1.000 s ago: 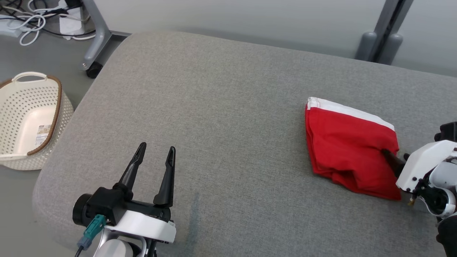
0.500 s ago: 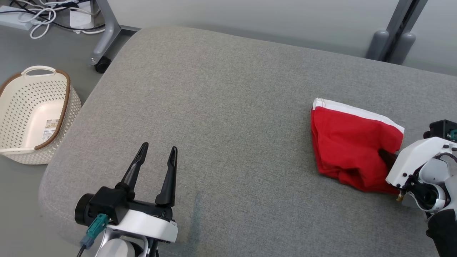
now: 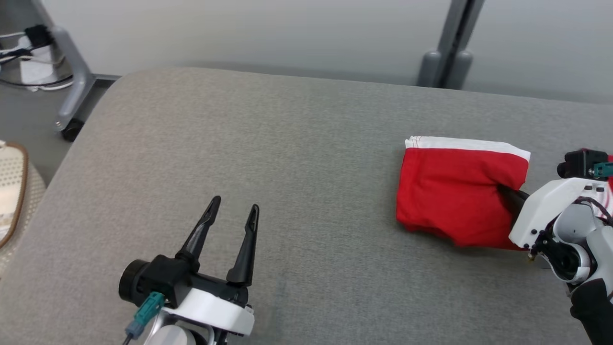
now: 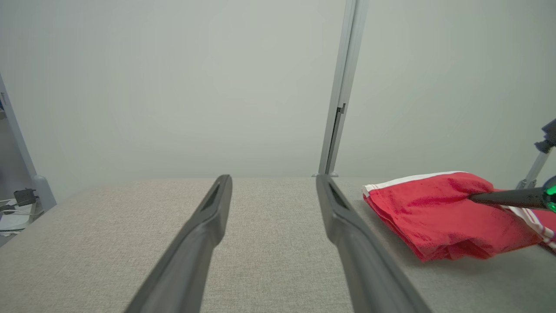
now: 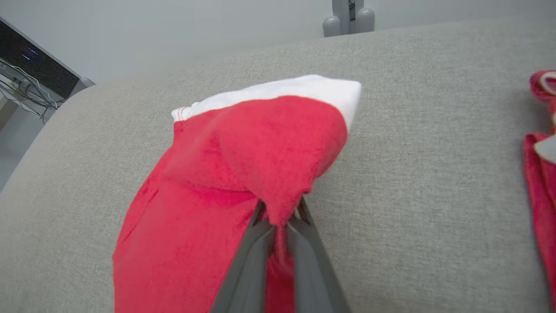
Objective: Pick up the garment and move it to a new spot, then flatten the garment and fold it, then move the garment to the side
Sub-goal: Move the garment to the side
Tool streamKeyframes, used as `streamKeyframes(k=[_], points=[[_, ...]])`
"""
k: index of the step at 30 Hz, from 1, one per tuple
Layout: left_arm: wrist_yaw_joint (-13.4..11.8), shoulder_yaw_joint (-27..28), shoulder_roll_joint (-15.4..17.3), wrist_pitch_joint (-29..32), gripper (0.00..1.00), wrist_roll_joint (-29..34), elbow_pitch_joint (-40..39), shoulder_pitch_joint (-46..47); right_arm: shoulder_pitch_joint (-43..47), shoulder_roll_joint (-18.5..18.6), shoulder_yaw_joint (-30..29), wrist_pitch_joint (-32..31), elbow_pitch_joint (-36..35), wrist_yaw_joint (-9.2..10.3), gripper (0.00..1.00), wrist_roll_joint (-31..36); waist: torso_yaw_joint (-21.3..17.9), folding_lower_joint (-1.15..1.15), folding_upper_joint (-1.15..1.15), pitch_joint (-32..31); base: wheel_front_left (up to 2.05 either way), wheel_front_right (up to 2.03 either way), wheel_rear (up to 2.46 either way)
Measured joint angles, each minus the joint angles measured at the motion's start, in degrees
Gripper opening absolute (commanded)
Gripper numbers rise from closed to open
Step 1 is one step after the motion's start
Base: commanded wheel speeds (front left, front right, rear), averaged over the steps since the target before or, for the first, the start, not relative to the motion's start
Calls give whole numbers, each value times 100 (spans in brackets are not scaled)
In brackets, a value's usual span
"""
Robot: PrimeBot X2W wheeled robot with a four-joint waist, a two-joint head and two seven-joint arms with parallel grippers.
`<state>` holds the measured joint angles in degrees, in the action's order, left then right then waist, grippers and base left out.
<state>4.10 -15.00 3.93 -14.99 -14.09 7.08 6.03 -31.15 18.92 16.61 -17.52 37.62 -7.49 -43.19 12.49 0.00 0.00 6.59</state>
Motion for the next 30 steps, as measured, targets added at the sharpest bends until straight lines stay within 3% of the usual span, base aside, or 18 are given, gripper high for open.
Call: streamKeyframes(k=[13,18,30], points=[[141,-666,-33,191,100,55,-119,235,-625,567,958,-176,-644,1,0,-530,-1499,0,0,151,0,0,0],[192,-831,52,323,100,110,-196,477,-1131,920,1277,-134,-688,0,0,-768,-1707,0,0,591,0,0,0],[213,-959,248,519,100,167,-380,641,-2165,2264,1927,-410,-487,-1,0,-703,-1828,0,0,1394,0,0,0]])
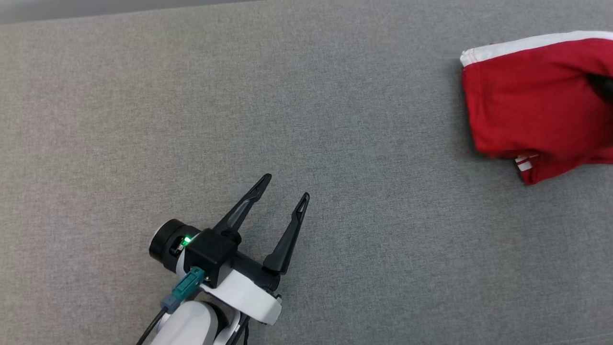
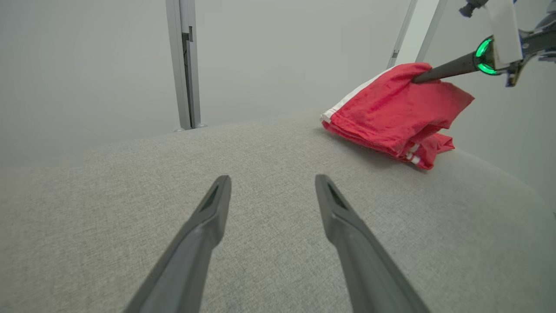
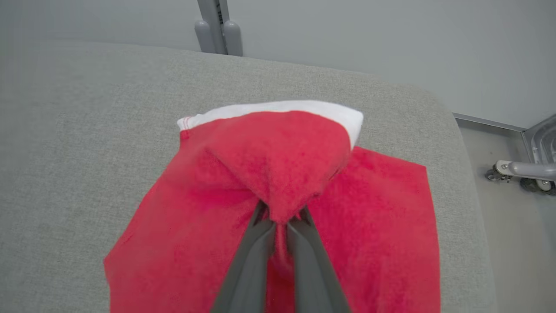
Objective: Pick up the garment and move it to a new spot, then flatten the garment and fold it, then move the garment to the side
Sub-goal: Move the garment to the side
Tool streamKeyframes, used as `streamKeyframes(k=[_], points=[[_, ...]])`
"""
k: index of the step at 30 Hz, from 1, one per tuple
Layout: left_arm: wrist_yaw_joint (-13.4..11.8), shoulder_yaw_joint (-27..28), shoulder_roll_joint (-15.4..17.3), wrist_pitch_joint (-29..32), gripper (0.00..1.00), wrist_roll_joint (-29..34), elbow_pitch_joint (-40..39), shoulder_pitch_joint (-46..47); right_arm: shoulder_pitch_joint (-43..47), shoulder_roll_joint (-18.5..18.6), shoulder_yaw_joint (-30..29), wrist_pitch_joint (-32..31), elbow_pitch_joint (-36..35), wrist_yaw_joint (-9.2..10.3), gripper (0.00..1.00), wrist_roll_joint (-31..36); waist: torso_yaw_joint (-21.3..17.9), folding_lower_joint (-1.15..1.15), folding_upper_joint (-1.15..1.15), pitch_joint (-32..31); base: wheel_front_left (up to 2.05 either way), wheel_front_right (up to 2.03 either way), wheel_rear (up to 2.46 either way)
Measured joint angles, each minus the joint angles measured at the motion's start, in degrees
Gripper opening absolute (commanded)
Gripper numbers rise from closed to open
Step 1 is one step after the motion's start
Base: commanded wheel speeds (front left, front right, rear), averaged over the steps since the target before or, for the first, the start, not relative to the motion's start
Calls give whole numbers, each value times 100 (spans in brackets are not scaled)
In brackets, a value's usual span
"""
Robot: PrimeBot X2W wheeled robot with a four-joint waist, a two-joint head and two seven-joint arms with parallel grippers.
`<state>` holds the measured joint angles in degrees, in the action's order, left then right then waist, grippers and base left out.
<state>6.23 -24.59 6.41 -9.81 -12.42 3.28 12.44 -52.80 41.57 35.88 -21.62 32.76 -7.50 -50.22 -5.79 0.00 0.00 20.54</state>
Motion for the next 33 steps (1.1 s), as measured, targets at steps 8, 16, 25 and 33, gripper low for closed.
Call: streamKeyframes(k=[8,16,25,33], points=[[-4,-13,90,102,100,31,-146,163,-530,283,190,99,968,0,0,831,102,0,0,384,0,0,0],[-35,13,145,100,100,27,-183,205,-800,-41,66,320,1979,0,100,1441,245,0,0,604,0,0,0],[-105,42,73,-80,100,-91,-3,208,-882,-258,137,870,2143,0,100,1863,248,0,0,243,0,0,0],[-287,307,77,-259,100,-288,156,68,-588,-60,-31,1433,1383,0,100,1663,222,0,0,-463,0,0,0]])
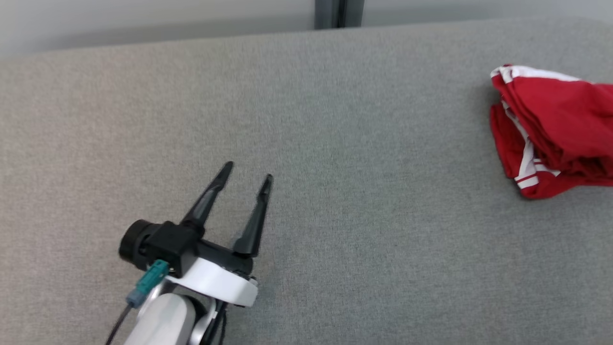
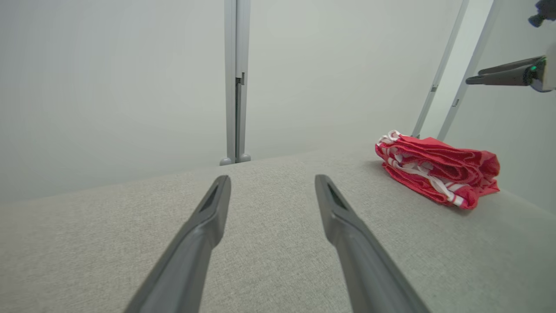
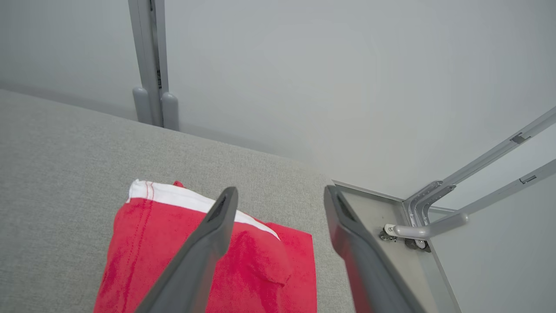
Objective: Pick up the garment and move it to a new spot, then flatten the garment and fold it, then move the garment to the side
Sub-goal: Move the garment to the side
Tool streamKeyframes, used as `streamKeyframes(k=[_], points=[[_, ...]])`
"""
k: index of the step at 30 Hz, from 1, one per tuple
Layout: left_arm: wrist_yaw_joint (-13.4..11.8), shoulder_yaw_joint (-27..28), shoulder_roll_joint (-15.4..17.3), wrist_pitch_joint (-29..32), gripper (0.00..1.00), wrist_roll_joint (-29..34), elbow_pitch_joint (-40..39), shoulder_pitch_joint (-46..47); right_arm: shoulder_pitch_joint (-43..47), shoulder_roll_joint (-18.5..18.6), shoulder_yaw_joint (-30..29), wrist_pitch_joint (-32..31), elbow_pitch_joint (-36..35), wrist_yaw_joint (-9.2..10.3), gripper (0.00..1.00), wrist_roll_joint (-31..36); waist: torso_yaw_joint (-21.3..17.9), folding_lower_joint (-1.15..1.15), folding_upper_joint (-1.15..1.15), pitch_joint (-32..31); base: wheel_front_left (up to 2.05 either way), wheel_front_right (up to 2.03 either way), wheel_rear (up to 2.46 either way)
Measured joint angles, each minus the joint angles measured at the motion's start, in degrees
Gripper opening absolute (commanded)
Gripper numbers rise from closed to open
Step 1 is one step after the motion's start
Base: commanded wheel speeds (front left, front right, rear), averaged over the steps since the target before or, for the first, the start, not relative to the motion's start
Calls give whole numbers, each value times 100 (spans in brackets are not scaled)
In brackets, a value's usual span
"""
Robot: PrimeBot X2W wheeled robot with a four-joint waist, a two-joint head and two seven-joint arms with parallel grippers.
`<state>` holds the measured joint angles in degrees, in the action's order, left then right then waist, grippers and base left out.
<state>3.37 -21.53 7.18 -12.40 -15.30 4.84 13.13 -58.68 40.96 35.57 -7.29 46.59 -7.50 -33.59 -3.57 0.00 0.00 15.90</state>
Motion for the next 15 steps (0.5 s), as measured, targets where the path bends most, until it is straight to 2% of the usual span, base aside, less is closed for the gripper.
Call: streamKeyframes(k=[4,10,15], points=[[-127,258,101,-75,100,-141,42,-115,387,49,-423,423,-485,0,100,-268,8,0,0,-425,0,0,0],[-331,615,208,-123,100,-308,59,-313,1499,8,-1045,791,-1243,0,100,-301,79,0,0,-1040,0,0,0],[-539,884,263,-83,100,-509,-31,-630,2714,-298,-1855,1068,-2063,0,100,-94,152,0,0,-1482,0,0,0]])
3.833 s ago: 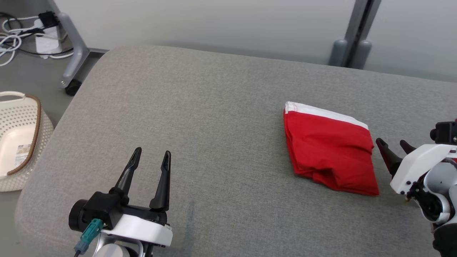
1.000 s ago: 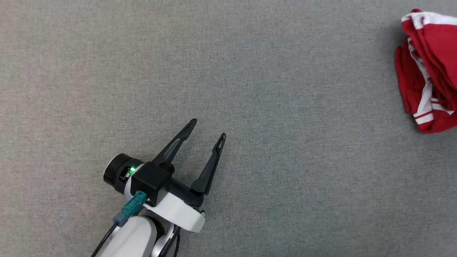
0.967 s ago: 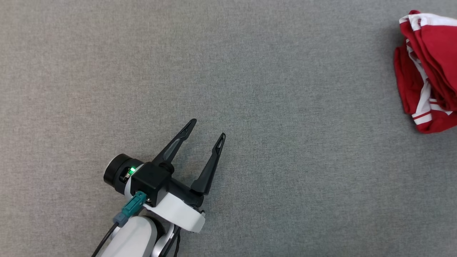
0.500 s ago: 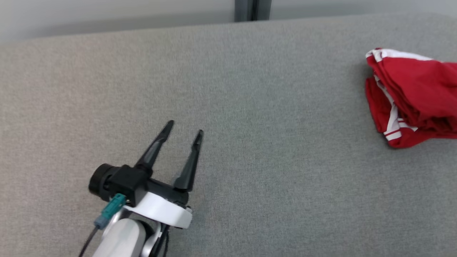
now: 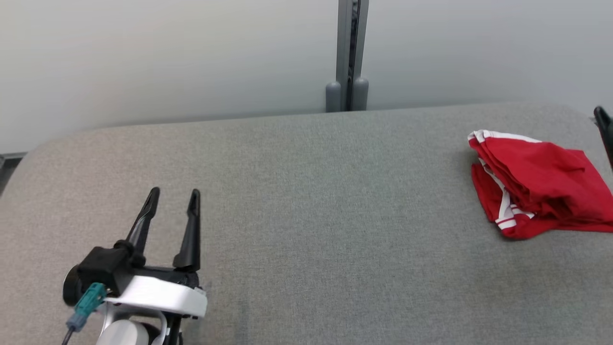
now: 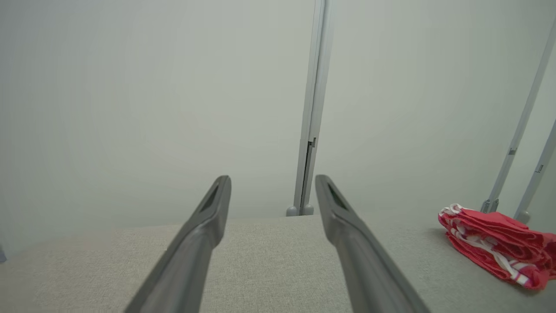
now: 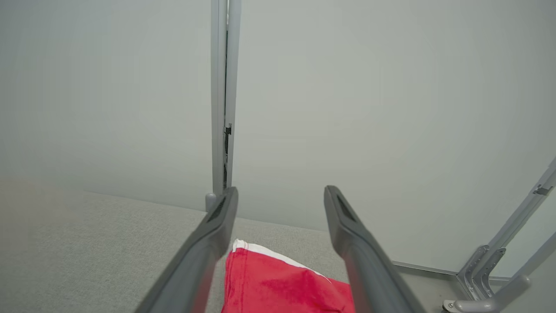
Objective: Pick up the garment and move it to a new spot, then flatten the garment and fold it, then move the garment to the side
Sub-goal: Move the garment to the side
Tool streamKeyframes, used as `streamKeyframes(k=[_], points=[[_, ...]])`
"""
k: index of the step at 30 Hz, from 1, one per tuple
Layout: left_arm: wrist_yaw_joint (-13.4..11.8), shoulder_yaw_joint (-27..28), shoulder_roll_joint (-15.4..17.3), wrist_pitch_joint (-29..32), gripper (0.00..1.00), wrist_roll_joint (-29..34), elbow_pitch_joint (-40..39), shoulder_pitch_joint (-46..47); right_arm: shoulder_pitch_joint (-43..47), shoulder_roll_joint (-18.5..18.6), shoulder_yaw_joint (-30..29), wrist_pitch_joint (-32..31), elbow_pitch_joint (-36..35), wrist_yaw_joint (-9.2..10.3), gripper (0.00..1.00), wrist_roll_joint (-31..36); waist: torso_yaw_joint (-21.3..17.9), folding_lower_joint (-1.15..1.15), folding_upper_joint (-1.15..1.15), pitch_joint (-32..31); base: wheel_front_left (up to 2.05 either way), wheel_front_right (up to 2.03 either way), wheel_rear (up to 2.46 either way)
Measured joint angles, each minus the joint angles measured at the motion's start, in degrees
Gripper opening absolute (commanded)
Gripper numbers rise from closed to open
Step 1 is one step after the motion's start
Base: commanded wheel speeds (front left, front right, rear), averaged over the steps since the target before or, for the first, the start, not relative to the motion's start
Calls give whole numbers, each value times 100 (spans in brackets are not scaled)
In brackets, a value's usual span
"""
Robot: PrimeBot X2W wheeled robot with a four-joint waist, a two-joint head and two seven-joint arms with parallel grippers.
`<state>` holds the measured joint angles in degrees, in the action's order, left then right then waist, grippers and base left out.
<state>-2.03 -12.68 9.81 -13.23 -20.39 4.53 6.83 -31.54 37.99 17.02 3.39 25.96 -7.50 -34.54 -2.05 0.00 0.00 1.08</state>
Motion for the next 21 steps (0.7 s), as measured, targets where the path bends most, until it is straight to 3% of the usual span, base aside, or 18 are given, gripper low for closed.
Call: streamKeyframes(k=[4,11,16,21], points=[[-140,215,4,163,100,-252,-91,-271,1012,-424,-838,138,-803,1,100,416,59,0,0,-193,0,0,0],[-231,318,12,178,100,-386,-149,-652,2666,-1529,-1967,264,-2203,0,100,1087,109,0,0,-276,0,0,0],[-215,291,-32,104,100,-453,48,-893,3395,-2141,-2173,364,-2759,0,100,1426,115,0,0,-293,0,0,0],[-98,125,-94,-37,100,-367,304,-897,3825,-2504,-2076,555,-2864,1,100,1491,174,0,0,-282,0,0,0]])
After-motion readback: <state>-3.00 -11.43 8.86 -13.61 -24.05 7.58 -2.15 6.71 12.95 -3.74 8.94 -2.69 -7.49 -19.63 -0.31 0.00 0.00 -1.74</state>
